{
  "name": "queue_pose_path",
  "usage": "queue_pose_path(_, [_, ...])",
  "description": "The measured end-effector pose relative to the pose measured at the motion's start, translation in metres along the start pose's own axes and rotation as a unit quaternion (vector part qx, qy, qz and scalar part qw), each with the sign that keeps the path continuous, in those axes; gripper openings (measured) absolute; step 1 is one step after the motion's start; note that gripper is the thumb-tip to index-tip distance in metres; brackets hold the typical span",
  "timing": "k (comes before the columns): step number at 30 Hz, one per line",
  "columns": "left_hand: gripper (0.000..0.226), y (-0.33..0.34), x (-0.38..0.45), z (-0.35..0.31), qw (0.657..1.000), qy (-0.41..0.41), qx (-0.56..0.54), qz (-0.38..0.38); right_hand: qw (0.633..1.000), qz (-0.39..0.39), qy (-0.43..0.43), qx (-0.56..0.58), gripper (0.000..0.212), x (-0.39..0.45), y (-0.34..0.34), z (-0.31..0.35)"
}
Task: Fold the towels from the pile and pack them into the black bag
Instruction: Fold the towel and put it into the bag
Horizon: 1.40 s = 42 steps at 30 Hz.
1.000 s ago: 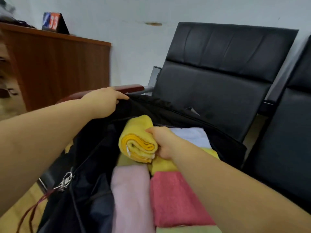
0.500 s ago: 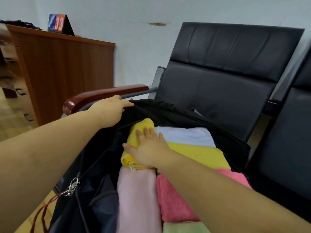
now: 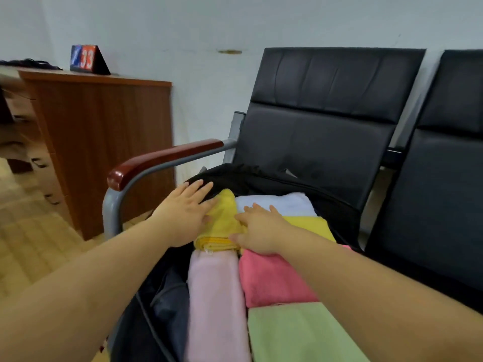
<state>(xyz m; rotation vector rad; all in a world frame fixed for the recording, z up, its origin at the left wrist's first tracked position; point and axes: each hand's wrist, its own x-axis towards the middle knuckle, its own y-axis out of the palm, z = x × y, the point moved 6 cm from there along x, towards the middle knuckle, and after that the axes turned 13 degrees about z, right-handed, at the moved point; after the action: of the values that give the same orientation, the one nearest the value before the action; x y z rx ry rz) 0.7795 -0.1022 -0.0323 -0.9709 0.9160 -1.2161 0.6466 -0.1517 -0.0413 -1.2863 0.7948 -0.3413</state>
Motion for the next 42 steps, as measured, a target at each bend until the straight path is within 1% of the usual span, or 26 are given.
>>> queue_pose_path(2, [0.055,-0.002,-0.011,-0.023,0.999,0.017,-0.039,0.022,1.000,-0.012,0.024,-0.003,0.062,-0.032,-0.002,-0.021])
queue_pose_path(3, [0.060,-0.006,-0.015,-0.036,0.998,0.022,-0.056,0.029,0.999,-0.017,0.039,-0.010,0.061,-0.048,-0.001,-0.032])
queue_pose_path(5, [0.077,-0.024,-0.025,-0.067,0.993,0.037,-0.111,0.030,0.997,-0.028,0.067,-0.015,0.059,-0.083,0.001,-0.055])
queue_pose_path(6, [0.074,-0.035,-0.030,-0.085,0.985,0.051,-0.162,0.032,0.996,-0.032,0.078,-0.007,0.059,-0.102,0.004,-0.066])
queue_pose_path(8, [0.053,-0.060,-0.039,-0.126,0.955,0.085,-0.282,0.040,0.994,-0.035,0.097,0.019,0.060,-0.140,0.013,-0.090])
queue_pose_path(9, [0.049,-0.073,-0.044,-0.148,0.938,0.114,-0.325,0.036,0.993,-0.038,0.106,0.030,0.061,-0.160,0.019,-0.102])
queue_pose_path(10, [0.048,-0.087,-0.050,-0.173,0.927,0.144,-0.345,0.032,0.992,-0.040,0.117,0.038,0.062,-0.181,0.027,-0.114])
queue_pose_path(13, [0.048,-0.116,-0.065,-0.252,0.924,0.202,-0.322,0.033,0.984,-0.034,0.164,0.062,0.066,-0.245,0.057,-0.154])
queue_pose_path(16, [0.051,-0.133,-0.083,-0.335,0.928,0.269,-0.256,0.024,0.973,-0.034,0.209,0.092,0.067,-0.312,0.095,-0.193])
queue_pose_path(22, [0.058,-0.138,-0.132,-0.491,0.916,0.351,-0.165,0.099,0.941,-0.046,0.308,0.133,0.068,-0.450,0.180,-0.267])
queue_pose_path(26, [0.060,-0.139,-0.151,-0.580,0.896,0.396,-0.152,0.133,0.900,-0.065,0.386,0.192,0.069,-0.538,0.236,-0.310])
queue_pose_path(28, [0.060,-0.141,-0.159,-0.625,0.879,0.419,-0.173,0.147,0.874,-0.086,0.417,0.235,0.069,-0.575,0.257,-0.326])
queue_pose_path(30, [0.058,-0.144,-0.167,-0.668,0.861,0.433,-0.217,0.158,0.855,-0.118,0.439,0.252,0.068,-0.606,0.268,-0.340])
queue_pose_path(33, [0.052,-0.151,-0.181,-0.727,0.835,0.452,-0.280,0.142,0.825,-0.157,0.477,0.261,0.067,-0.653,0.273,-0.361])
queue_pose_path(35, [0.048,-0.157,-0.195,-0.761,0.816,0.476,-0.303,0.125,0.796,-0.170,0.511,0.277,0.066,-0.687,0.280,-0.375])
queue_pose_path(37, [0.045,-0.163,-0.209,-0.788,0.800,0.508,-0.301,0.107,0.763,-0.187,0.544,0.294,0.066,-0.718,0.290,-0.391])
queue_pose_path(40, [0.043,-0.171,-0.221,-0.818,0.783,0.542,-0.293,0.084,0.715,-0.240,0.570,0.326,0.062,-0.751,0.307,-0.409])
queue_pose_path(42, [0.040,-0.178,-0.223,-0.833,0.776,0.552,-0.296,0.075,0.698,-0.258,0.573,0.343,0.058,-0.761,0.315,-0.415])
